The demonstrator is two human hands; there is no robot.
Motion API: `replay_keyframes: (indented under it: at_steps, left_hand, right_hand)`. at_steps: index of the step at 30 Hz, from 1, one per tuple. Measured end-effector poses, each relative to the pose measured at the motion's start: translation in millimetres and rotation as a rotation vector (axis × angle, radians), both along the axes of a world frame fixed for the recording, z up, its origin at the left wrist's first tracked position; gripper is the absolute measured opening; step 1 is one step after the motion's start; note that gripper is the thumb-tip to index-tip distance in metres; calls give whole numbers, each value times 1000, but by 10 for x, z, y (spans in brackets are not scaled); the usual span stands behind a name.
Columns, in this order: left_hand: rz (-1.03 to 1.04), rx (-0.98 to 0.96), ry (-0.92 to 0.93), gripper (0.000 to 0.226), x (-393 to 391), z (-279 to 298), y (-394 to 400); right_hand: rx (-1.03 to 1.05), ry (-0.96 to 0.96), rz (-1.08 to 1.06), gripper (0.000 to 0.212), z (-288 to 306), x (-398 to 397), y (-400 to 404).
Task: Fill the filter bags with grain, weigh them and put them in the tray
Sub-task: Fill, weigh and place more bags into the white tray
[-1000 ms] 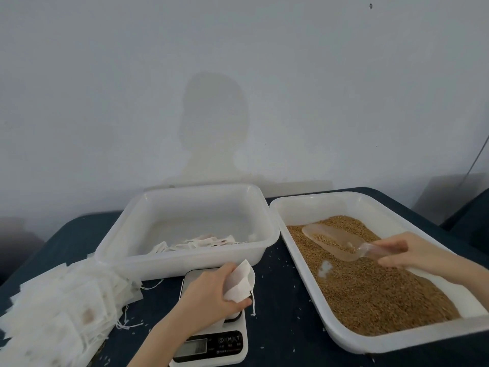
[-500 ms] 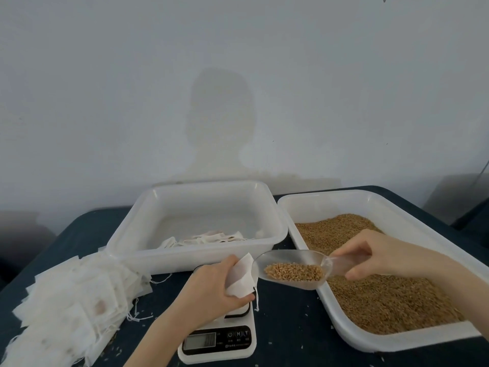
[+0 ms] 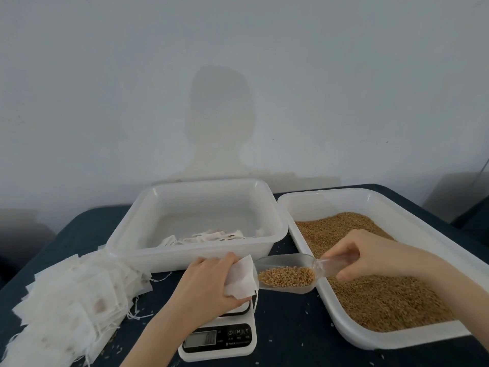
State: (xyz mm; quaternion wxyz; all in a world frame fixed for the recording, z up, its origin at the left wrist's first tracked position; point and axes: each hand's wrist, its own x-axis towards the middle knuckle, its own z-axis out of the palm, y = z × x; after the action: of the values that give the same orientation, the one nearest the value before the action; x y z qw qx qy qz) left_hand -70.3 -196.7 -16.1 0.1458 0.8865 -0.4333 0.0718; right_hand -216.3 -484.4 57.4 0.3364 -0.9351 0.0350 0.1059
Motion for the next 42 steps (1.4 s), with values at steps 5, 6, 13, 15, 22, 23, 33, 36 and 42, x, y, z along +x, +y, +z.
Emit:
replay_keyframes:
  at_steps: [5,6,13,15,22,23,33,36,42]
  left_hand:
    - [2,23,4,57,-4,17,-42]
    - [-5,29,18,58,-8,15,-55]
    - [-12,52,86,61,-37,49,-98]
    - [-21,82,100,66,-54,72,-92]
    - [-119,152,284,72,18,111,40]
    - [-111,141,266,71,43,117,57]
    - [-23,-59,183,79,170,88,147]
    - [8,-64,140,83,173,75,151]
    - [87,-260,134,79,154,9,159]
  right_hand:
    - [-3,17,5,34,-18,21,62]
    - [-3,22,9,33,-27,32,76]
    - [56,23,43,34,-75,153,133]
    - [58,20,32,32,-79,200,141]
    - [50,57,33,35,4,347,201]
    - [42,61,29,35,19,367,212]
    - [-95,6,73,33,192,599,426]
    - [-210,-5,81,32,294,701,481]
    - [-461,-42,85,33,617,837,681]
